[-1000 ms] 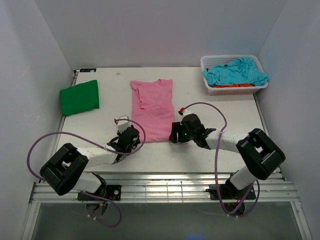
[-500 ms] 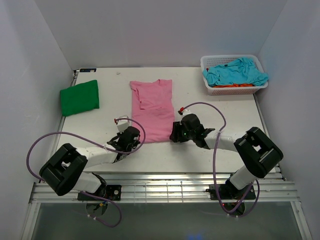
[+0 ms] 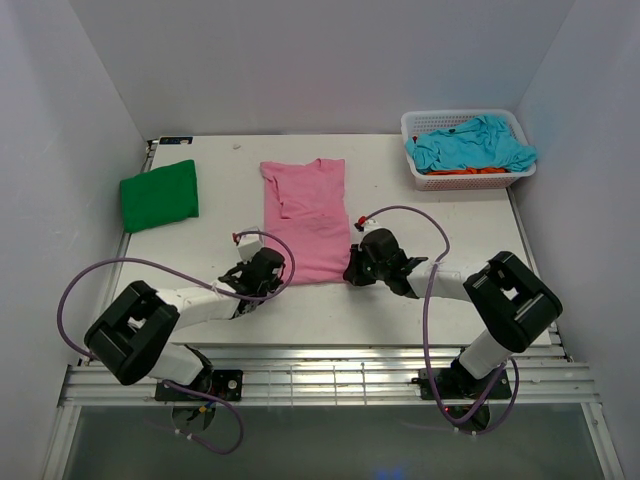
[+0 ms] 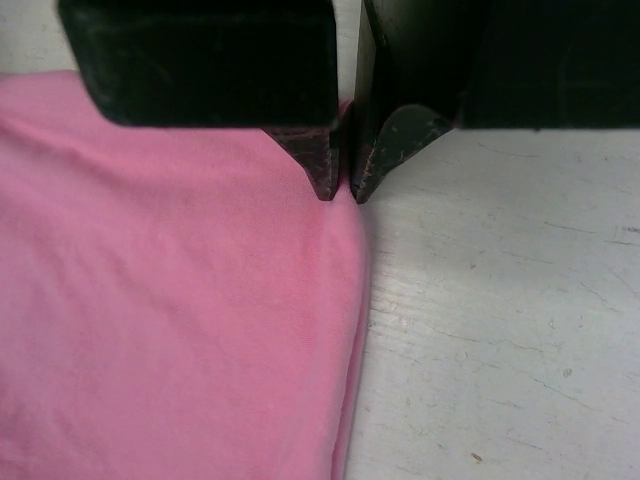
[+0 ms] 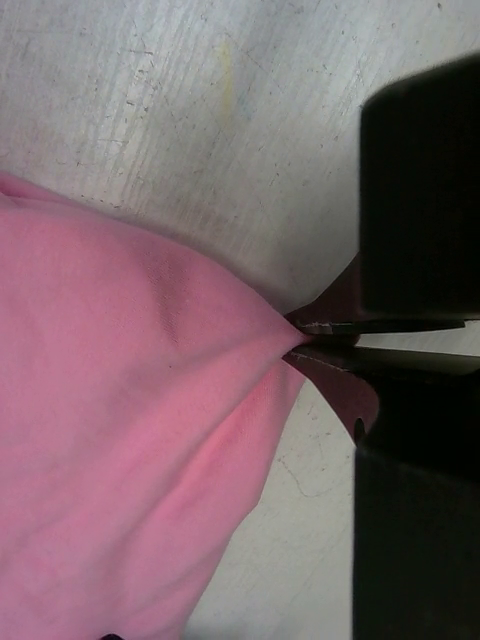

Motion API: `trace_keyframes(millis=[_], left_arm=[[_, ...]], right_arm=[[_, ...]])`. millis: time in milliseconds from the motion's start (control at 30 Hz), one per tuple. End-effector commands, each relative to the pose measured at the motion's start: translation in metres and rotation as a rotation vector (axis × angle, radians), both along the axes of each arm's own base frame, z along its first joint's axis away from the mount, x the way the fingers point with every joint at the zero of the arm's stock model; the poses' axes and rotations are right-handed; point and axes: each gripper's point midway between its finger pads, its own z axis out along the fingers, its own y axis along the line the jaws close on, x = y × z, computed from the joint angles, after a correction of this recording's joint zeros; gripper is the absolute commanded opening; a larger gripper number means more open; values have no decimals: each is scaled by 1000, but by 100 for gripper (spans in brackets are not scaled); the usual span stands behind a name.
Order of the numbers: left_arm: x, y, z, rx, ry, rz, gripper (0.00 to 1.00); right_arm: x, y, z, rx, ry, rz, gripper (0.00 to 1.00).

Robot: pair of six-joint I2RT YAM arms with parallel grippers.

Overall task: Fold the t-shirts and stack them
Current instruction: Fold the tshirt

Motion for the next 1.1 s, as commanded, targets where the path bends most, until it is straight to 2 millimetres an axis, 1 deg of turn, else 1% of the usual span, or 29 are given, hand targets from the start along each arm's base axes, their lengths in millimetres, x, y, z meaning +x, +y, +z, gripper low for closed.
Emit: trace_keyframes(millis=[0, 33, 67, 100, 133, 167, 200, 233, 267, 300, 333, 367, 400, 433, 467, 500, 533, 567, 667, 700, 767, 800, 867, 900, 933, 967, 1000, 1033, 1067], left_arm=[[-41, 9, -39, 60, 209, -47, 0], [-44, 10, -39, 68, 216, -46, 0], [-47, 7, -36, 67, 213, -55, 0], [-50, 7, -36, 71, 217, -56, 0], [-54, 9, -35, 80, 224, -41, 0], [-59, 4, -32, 78, 219, -56, 0], [-66, 7, -33, 96, 238, -51, 0], [-69, 7, -33, 88, 242, -36, 0], [-75, 4, -32, 88, 249, -47, 0], [-82, 6, -31, 94, 265, -45, 0], [-87, 5, -31, 92, 272, -45, 0], [-95, 2, -32, 81, 283, -43, 0], [-104, 5, -31, 86, 298, -44, 0], [-111, 6, -31, 91, 310, -44, 0], [-119, 2, -30, 77, 313, -42, 0], [-129, 9, -32, 108, 339, -36, 0], [-135, 10, -29, 104, 341, -33, 0], [-146, 12, -28, 120, 355, -26, 0], [-160, 9, -23, 124, 362, -45, 0], [-164, 9, -19, 124, 366, -28, 0], [-169, 2, -11, 125, 360, -48, 0], [-167, -2, 1, 122, 341, -30, 0], [-166, -8, 13, 126, 319, -33, 0], [-165, -5, 19, 149, 313, -26, 0], [-158, -13, 31, 130, 282, -19, 0], [-156, -15, 37, 134, 272, -10, 0], [-154, -10, 41, 157, 267, 0, 0], [-149, -15, 50, 140, 239, 17, 0], [-147, -14, 55, 142, 228, 28, 0]], right_arm=[[-11, -4, -12, -34, 44, 15, 8], [-11, -4, -8, -33, 33, 14, 8], [-12, -5, -6, -35, 33, 11, 8], [-17, -9, -8, -49, 43, 10, 8], [-19, -8, -2, -43, 31, 14, 8], [-18, -13, 0, -57, 20, -7, 8], [-21, -14, 6, -53, 7, -6, 8], [-29, -20, 2, -79, 20, -8, 8], [-34, -22, 4, -84, 19, -8, 8], [-38, -23, 12, -72, 9, -13, 8], [-50, -28, 6, -96, 26, -9, 8], [-55, -31, 8, -99, 26, -10, 8], [-60, -31, 16, -78, 16, -21, 8], [-69, -35, 14, -93, 13, -22, 8], [-79, -43, 9, -125, 35, -26, 8], [-84, -45, 17, -109, 22, -28, 8], [-92, -46, 16, -110, 26, -32, 8], [-100, -54, 15, -116, 35, -38, 8], [-113, -62, 13, -118, 46, -51, 8], [-117, -65, 17, -115, 45, -53, 8], [-122, -68, 21, -115, 39, -68, 8], [-126, -69, 29, -108, 30, -63, 8], [-123, -71, 39, -99, 7, -82, 8], [-121, -69, 51, -76, -12, -87, 8], [-120, -72, 53, -91, -19, -96, 8], [-118, -72, 58, -92, -32, -94, 8], [-115, -70, 67, -82, -48, -95, 8], [-113, -69, 70, -84, -57, -95, 8], [-111, -67, 73, -82, -68, -93, 8]])
